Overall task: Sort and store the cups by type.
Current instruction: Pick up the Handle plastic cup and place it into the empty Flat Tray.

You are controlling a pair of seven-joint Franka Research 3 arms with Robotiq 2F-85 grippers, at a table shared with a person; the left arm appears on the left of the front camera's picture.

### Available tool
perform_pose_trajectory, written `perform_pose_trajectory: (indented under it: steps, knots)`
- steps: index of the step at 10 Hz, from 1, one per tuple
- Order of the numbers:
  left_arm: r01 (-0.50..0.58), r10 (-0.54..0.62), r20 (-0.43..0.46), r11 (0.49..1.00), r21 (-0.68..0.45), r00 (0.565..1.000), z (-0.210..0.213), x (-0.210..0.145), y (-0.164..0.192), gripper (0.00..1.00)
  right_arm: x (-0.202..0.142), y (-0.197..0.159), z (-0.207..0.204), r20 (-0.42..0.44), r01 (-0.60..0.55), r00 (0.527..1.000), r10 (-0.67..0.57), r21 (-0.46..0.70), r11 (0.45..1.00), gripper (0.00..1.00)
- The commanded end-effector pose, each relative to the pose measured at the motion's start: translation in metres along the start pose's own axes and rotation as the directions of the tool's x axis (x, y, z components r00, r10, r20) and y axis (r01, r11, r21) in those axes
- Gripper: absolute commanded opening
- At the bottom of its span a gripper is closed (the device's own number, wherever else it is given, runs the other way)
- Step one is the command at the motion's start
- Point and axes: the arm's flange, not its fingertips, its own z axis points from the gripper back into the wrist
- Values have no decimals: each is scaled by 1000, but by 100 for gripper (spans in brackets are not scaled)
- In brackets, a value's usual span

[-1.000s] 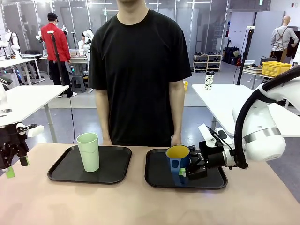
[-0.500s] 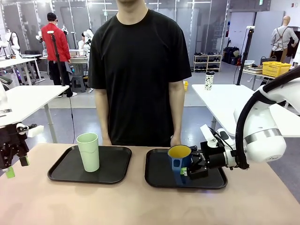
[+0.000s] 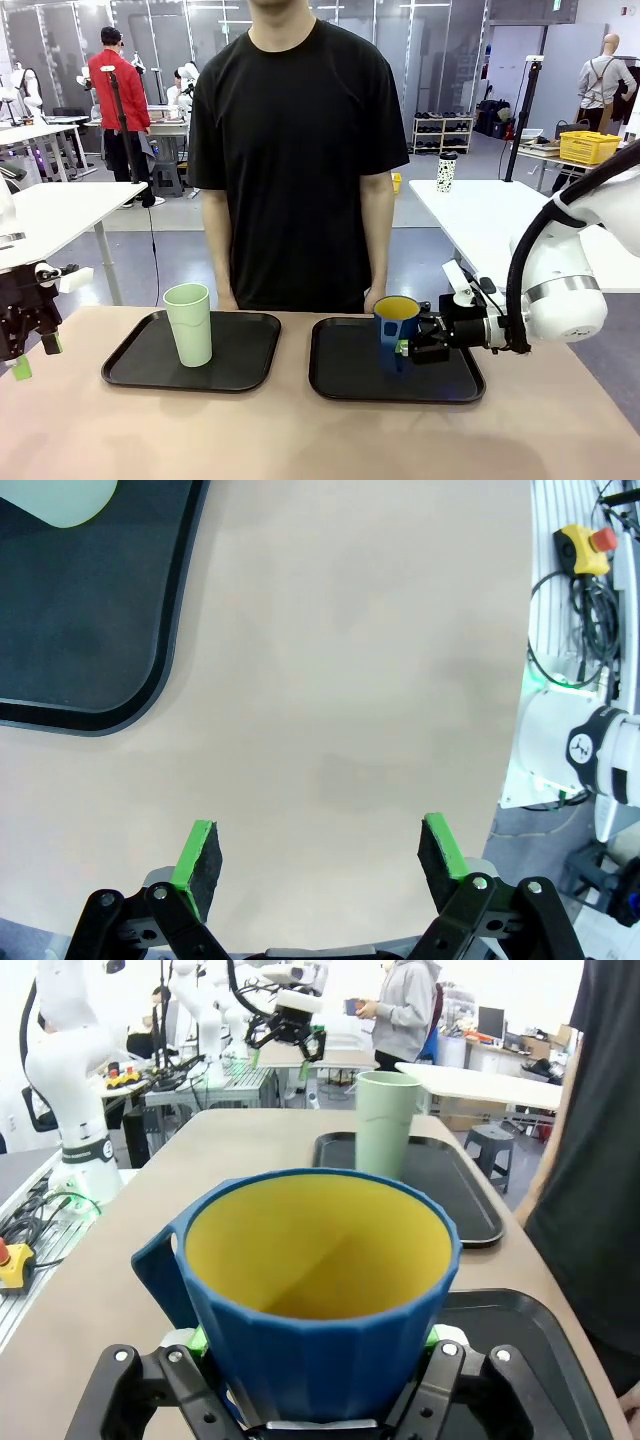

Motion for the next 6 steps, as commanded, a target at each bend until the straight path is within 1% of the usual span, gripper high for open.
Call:
perform_pose_trajectory:
  steps: [1,2,3,6]
  knots:
    - [8,-8,-3,1000,2,1000,1,-1,0,100,-9,-23,2,51,-3,999,4,-21,1000,75]
    - [8,-8,-3,1000,2,1000,1,-1,0,100,-11,-31,3,71,-4,997,6,-21,1000,75]
    - [8,-8,-3,1000,2,1000,1,-1,0,100,-16,-42,3,74,0,997,2,-33,999,75]
    - [8,-8,-3,1000,2,1000,1,-1,0,100,-26,-55,4,73,-3,997,8,-68,998,75]
